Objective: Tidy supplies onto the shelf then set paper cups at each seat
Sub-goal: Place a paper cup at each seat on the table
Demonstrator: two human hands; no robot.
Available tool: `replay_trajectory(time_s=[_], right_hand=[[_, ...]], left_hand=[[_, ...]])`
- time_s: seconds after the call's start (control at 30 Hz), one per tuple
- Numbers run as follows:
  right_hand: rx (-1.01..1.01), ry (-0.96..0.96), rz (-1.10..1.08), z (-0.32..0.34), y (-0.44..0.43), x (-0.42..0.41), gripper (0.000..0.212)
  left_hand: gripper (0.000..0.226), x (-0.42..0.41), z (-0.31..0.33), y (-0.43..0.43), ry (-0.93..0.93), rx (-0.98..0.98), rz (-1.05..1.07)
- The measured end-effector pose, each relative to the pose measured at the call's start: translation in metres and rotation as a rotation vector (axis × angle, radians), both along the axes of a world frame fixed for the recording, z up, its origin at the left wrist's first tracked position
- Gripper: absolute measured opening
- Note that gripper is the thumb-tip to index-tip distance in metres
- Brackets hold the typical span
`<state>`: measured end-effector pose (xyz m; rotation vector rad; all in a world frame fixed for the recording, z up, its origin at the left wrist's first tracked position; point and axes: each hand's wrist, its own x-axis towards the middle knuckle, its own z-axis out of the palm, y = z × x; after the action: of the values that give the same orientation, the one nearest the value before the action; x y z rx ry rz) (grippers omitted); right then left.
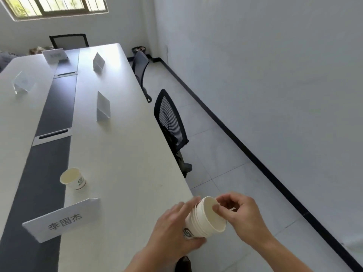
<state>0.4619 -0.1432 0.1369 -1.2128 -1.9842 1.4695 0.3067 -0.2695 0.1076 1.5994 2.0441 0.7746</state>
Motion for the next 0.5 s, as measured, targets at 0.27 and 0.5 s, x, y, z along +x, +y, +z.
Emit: replay_trajectory(time_s=[0.27,0.5], right_hand=[[-0.070,0.016,-0.087,0.012,0.090,0.003,0.019],[-0.200,0.047,-0.188,-0.004,0.153,0.025,0.012]], left_hand=[[0.082,-0.014,0.012,0.104,-0.057,0.017,-0.122],[0.084,-0.006,0.006,0.191,0.053,-0.064,-0.303]])
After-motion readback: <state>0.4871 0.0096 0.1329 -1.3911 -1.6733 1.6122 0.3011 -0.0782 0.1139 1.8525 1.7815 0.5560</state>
